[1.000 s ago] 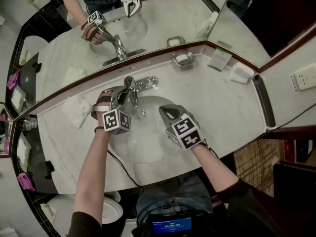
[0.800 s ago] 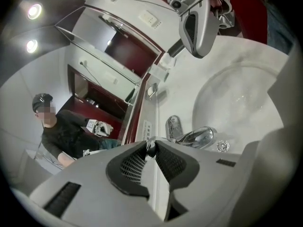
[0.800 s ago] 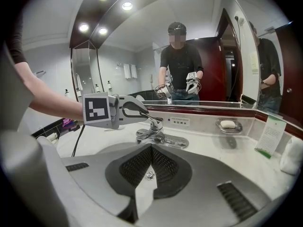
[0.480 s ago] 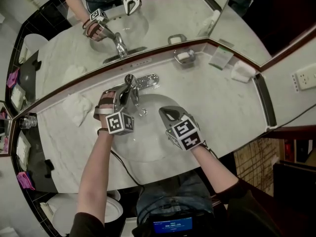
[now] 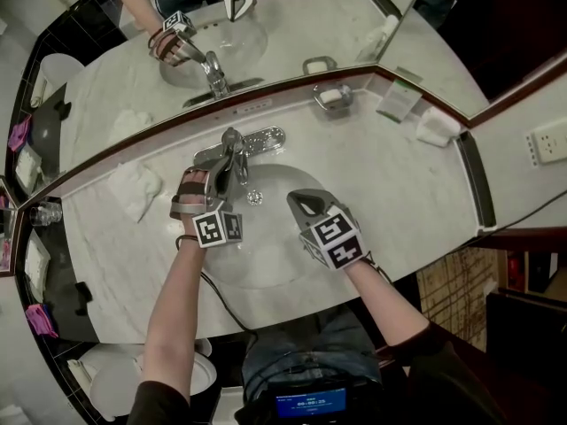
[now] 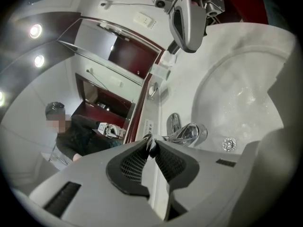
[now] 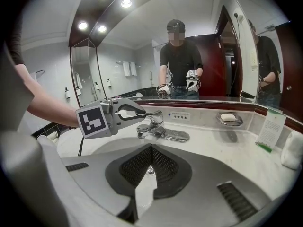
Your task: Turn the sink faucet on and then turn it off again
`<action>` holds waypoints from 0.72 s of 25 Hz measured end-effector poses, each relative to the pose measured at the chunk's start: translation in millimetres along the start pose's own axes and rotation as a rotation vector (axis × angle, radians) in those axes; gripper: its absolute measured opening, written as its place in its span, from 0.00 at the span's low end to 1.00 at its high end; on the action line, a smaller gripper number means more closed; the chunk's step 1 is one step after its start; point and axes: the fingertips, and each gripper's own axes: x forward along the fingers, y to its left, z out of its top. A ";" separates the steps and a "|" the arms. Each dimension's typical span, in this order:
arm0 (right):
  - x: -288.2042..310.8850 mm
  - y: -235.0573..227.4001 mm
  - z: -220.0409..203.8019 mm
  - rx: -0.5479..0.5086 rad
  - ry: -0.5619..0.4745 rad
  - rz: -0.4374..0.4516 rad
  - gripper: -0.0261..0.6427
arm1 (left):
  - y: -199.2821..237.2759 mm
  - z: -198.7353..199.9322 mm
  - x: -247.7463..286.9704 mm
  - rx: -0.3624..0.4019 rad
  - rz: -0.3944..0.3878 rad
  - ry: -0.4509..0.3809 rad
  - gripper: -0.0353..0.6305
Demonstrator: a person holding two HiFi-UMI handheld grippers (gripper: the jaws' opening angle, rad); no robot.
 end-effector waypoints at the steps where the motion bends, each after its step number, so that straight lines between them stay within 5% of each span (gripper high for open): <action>1: 0.0 1.0 0.9 0.001 0.000 0.002 0.07 | 0.7 0.2 -0.2 -0.004 0.008 -0.002 0.14; 18: -0.2 -0.7 1.6 -0.006 0.000 0.000 0.07 | -12.9 -4.3 -2.5 0.003 0.091 0.005 0.14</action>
